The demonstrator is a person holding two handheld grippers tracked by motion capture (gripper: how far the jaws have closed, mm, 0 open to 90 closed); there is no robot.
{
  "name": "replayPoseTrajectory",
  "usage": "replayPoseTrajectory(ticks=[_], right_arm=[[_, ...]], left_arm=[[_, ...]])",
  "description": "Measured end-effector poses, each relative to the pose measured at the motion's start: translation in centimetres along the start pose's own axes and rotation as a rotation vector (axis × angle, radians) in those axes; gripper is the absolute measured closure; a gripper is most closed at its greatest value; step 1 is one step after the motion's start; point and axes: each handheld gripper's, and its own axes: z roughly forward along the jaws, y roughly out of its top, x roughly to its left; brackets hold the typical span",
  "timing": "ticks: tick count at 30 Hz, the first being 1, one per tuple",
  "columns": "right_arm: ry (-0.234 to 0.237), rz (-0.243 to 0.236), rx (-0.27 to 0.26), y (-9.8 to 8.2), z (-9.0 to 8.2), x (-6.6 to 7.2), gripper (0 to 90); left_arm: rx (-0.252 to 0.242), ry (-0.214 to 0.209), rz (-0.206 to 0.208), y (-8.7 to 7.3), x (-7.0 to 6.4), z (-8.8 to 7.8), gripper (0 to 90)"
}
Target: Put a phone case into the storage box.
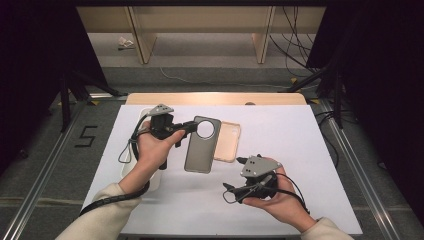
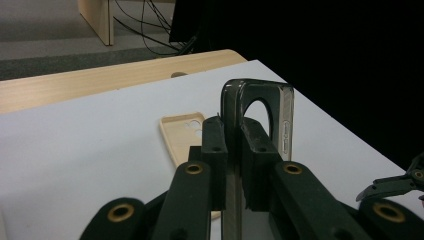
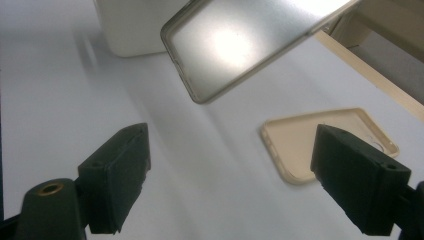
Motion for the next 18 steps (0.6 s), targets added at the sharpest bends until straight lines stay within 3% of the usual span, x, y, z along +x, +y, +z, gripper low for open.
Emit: replayPoseTrajectory(ticks=[9, 18], right_arm=[[-0.024, 0.065, -0.033, -0.6, -0.7, -1.0, 16.5], [-0.056, 0.099, -0.060, -1.0, -1.3, -1.6, 16.5]], left_arm=[[-0.031, 0.010, -0.005, 0.7, 1.1, -1.3, 82.0], [-0.051, 0.025, 0.009, 1.2, 1.8, -2.2, 82.0]])
